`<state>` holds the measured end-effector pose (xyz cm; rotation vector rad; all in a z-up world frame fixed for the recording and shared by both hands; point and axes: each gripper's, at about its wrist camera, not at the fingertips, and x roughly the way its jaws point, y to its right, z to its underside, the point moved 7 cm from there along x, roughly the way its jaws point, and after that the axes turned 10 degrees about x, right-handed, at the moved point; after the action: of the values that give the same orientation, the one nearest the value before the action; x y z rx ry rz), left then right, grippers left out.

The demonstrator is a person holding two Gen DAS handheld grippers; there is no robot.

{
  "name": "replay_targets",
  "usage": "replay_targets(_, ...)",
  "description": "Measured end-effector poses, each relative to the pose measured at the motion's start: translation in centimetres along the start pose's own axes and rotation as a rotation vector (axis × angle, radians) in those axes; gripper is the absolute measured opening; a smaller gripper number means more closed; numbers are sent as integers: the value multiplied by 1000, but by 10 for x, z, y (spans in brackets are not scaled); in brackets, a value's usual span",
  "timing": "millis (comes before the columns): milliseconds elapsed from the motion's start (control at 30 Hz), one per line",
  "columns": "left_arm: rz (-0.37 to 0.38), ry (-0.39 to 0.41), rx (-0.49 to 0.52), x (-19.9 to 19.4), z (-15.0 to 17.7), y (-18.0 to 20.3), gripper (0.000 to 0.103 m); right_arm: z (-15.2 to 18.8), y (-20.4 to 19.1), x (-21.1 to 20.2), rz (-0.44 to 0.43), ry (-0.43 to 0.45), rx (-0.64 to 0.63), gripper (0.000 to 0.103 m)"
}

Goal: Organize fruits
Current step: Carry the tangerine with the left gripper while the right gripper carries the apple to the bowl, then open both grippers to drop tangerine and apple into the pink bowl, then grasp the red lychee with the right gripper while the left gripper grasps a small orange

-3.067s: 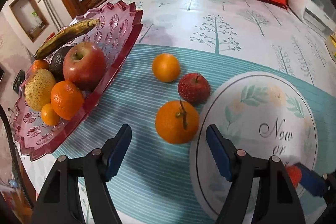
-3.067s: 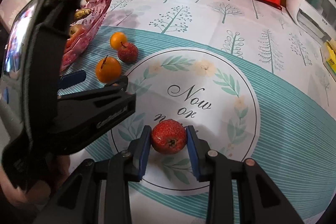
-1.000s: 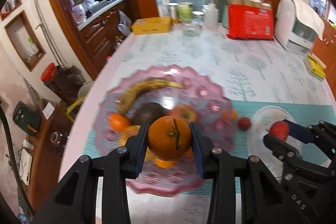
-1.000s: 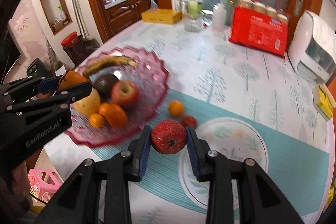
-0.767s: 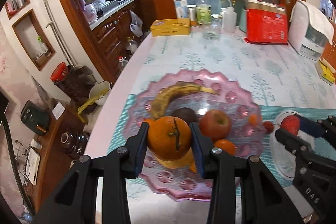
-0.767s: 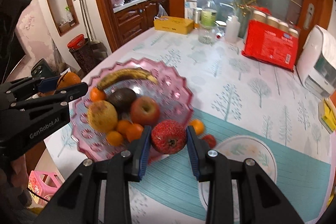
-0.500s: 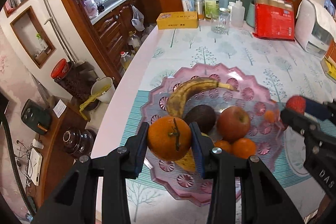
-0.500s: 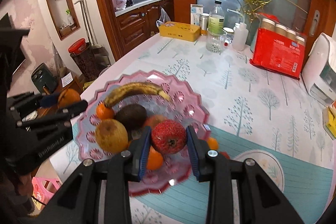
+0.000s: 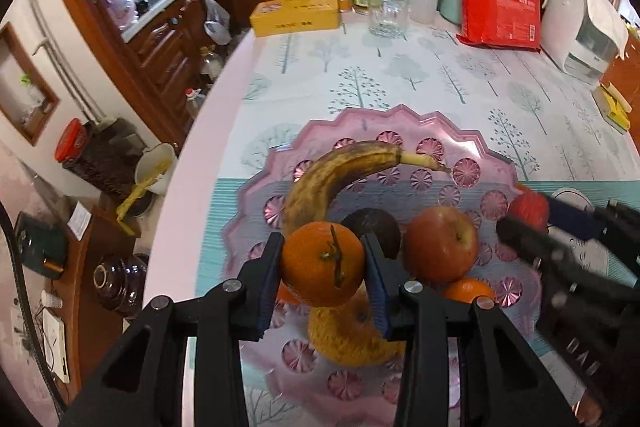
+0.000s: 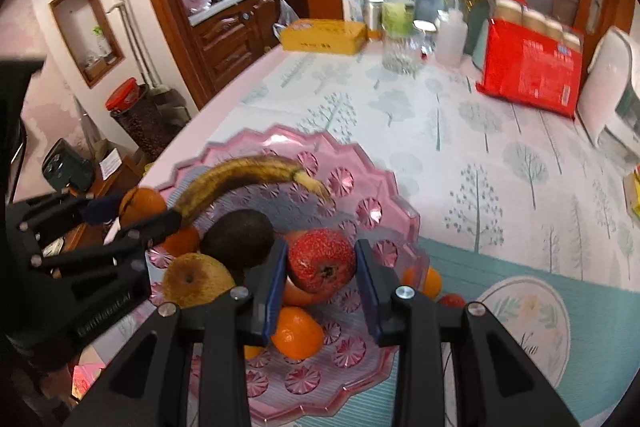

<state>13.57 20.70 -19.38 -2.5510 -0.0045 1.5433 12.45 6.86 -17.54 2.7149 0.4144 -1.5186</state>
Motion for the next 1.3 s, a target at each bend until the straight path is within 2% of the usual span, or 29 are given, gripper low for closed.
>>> replay_targets(167,37,-30,27,16,0,14,37,11,6,10,13,-38,23,34)
replay_targets(333,35,-39,64,19,2,24,38,18,8,11,3,-60,35,34)
replay_targets(467,55,-47,68,18,5,29,39,22,12,11,-13,-79,60,40)
replay_targets(533,48,-43,77,16,7,31,47,24,14,9,-22,-78,69,42)
replay_targets(600,38,-25,86,10,7,33,65,26,15,6,-33,-77,74,43)
replay_targets(800,22,-11,89,0,9,36,76,35,20,0,-42,-85,89,43)
replay_targets(1300,45,-35,93,-19,27,50,80,48,29,-22,-53,-68,86,43)
